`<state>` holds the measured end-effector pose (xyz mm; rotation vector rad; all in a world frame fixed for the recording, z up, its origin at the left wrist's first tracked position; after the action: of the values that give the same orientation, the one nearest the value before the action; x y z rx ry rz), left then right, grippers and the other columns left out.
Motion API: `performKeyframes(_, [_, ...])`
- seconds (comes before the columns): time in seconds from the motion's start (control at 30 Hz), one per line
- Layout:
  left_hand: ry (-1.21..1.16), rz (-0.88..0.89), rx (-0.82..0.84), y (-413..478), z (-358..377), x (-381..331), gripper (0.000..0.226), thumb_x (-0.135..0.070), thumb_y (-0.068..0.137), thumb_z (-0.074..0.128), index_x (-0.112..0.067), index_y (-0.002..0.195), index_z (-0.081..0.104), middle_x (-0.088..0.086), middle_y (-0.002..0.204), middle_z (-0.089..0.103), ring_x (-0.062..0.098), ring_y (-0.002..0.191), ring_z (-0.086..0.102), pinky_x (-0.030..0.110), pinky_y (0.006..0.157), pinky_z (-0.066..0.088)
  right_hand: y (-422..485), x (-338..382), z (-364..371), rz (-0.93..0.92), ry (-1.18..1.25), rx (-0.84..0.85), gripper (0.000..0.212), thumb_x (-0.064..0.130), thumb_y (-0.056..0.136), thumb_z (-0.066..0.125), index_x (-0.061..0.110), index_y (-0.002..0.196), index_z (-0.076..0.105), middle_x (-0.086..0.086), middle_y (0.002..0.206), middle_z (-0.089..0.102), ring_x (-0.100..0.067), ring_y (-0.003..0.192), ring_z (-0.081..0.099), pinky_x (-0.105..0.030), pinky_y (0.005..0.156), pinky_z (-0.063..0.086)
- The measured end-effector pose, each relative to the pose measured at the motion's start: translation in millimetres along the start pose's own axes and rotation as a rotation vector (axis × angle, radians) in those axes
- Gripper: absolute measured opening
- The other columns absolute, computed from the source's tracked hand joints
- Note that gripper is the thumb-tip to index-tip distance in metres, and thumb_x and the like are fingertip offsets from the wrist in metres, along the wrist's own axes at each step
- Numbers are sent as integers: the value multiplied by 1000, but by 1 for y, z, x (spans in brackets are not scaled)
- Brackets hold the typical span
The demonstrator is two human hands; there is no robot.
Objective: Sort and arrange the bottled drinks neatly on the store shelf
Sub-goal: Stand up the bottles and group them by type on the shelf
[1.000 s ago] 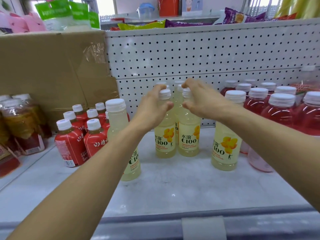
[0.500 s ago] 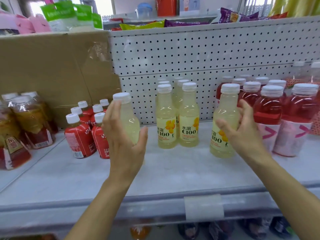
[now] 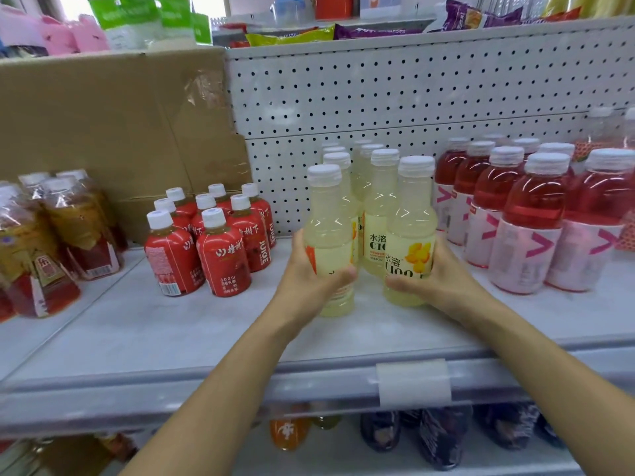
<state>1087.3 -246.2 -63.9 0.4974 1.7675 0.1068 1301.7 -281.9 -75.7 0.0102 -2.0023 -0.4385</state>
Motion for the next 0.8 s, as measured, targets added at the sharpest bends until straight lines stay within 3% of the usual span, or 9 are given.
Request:
performKeyframes(0.1, [85, -55, 63, -2, 10, 18, 82, -25, 68, 90, -31, 132, 38, -5, 124, 57, 7, 114, 60, 34, 94, 55, -4, -11, -3, 36, -137, -17, 87, 51, 47, 92, 30, 115, 42, 6, 116, 62, -10, 107, 62, -35, 90, 54])
performKeyframes(0.2, [296, -41, -58, 0, 4, 18, 90, -50, 50, 91, -29, 126, 47, -5, 120, 49, 10, 115, 52, 33, 98, 49, -6, -7, -5, 18, -137, -30, 77, 38, 55, 93, 25, 113, 43, 5, 113, 62, -9, 103, 62, -34, 88, 53])
performKeyframes(0.33, [168, -46, -13, -2, 5, 14, 84, -15, 69, 88, -27, 134, 36, -6, 121, 57, 8, 111, 59, 27, 92, 52, -8, -2, -2, 12, -82, 26, 65, 23, 67, 90, 20, 114, 46, 11, 105, 64, -1, 95, 63, -21, 77, 51])
performKeyframes(0.4, [115, -73, 45, -3, 10, 16, 86, -3, 75, 81, -24, 140, 30, -6, 118, 60, 5, 106, 62, 17, 81, 54, -8, -3, 1, 17, -57, 66, 63, 21, 70, 88, 22, 118, 46, 14, 107, 64, 4, 94, 62, -18, 77, 52])
performKeyframes(0.47, [133, -64, 32, -1, 11, 19, 90, -8, 71, 84, -24, 141, 30, -4, 117, 59, 7, 105, 63, 17, 79, 55, -9, -1, 4, 1, -50, 79, 66, 22, 71, 87, 23, 121, 44, 13, 111, 64, 3, 98, 62, -18, 81, 51])
performKeyframes(0.57, [277, -38, -45, -2, 7, 21, 101, -46, 49, 93, -36, 132, 38, -9, 124, 57, 10, 114, 61, 35, 91, 55, -7, 2, 8, -21, -66, 80, 70, 25, 70, 87, 23, 121, 40, 12, 111, 62, -1, 101, 62, -19, 81, 50])
performKeyframes(0.6, [277, -47, -44, -2, 7, 22, 99, -49, 47, 93, -37, 130, 39, -10, 124, 56, 8, 113, 61, 38, 92, 55, -6, 3, 10, -23, -66, 84, 70, 25, 70, 87, 23, 121, 39, 12, 111, 62, -1, 101, 61, -19, 81, 50])
performKeyframes(0.8, [179, -29, 40, -4, 16, 17, 73, -14, 76, 84, -22, 129, 36, -3, 121, 61, 4, 107, 63, 34, 95, 54, -2, 5, 17, -19, -36, 110, 66, 18, 73, 86, 18, 119, 39, 12, 108, 60, 5, 99, 59, -9, 72, 47])
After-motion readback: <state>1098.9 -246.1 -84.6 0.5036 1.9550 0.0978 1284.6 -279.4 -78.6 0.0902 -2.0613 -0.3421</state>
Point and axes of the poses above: each hand's wrist, its own y-axis towards the middle knuckle, its own z-axis out of the palm, x = y × z, the point moved 9 cm from there along y, towards the middle knuckle
